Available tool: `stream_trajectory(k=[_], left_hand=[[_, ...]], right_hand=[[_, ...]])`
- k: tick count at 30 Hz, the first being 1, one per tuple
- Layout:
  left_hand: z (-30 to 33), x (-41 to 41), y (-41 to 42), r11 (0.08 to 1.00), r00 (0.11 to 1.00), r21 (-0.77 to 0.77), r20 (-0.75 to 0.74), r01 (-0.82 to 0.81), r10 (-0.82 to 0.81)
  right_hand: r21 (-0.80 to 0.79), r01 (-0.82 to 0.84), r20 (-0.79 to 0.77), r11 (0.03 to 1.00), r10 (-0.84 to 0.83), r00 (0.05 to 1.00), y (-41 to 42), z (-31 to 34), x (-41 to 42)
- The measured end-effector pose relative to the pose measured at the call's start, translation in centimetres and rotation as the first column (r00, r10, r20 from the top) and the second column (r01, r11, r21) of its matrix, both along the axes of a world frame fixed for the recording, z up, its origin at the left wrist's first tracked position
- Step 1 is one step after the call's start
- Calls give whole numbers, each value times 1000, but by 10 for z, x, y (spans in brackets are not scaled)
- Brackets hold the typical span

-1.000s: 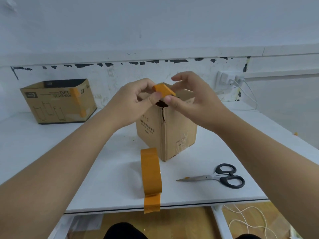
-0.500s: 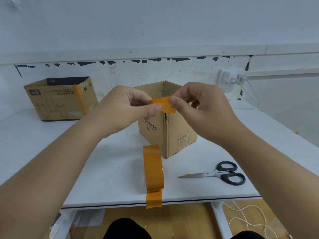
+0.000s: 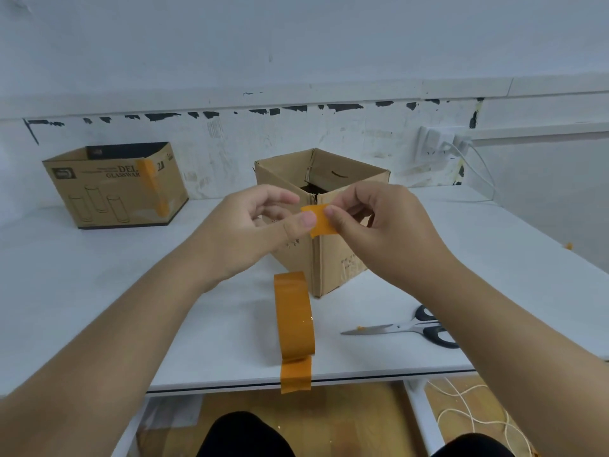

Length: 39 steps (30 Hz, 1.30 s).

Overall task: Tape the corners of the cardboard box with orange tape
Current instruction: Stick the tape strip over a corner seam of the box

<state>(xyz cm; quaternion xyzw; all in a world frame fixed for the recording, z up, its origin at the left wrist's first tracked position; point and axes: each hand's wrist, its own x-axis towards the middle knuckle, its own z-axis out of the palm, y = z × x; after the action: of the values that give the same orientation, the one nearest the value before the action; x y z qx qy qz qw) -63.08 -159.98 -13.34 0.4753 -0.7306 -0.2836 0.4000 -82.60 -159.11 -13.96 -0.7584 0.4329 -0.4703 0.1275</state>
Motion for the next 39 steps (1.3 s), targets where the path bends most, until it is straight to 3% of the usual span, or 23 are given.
stream_trajectory(k=[8, 12, 15, 19, 22, 32, 39], left_hand=[[-4, -8, -8, 998, 999, -64, 51, 6, -3], [1, -4, -11, 979, 980, -205, 194, -7, 47], [7, -2, -16, 962, 960, -270, 279, 41, 37], [9, 3, -21, 949, 935, -267, 348, 165, -65], [4, 5, -28, 955, 916, -223, 390, 195, -96], [-12, -4, -35, 947, 960, -265, 257, 183, -113], [-13, -1, -41, 945, 971, -274, 203, 178, -124]], right_hand=[[45, -23, -5, 999, 23, 1000, -2, 0, -1], [77, -17, -26, 997, 19, 999, -6, 1, -4], [8, 81, -97, 997, -79, 992, -12, 0, -5], [-45, 82, -148, 996, -88, 985, -16, -1, -7], [6, 39, -174, 999, -37, 984, -20, -2, -8], [64, 22, 26, 998, -24, 999, -30, -15, -8], [59, 38, 58, 998, -41, 997, -34, -16, -3]])
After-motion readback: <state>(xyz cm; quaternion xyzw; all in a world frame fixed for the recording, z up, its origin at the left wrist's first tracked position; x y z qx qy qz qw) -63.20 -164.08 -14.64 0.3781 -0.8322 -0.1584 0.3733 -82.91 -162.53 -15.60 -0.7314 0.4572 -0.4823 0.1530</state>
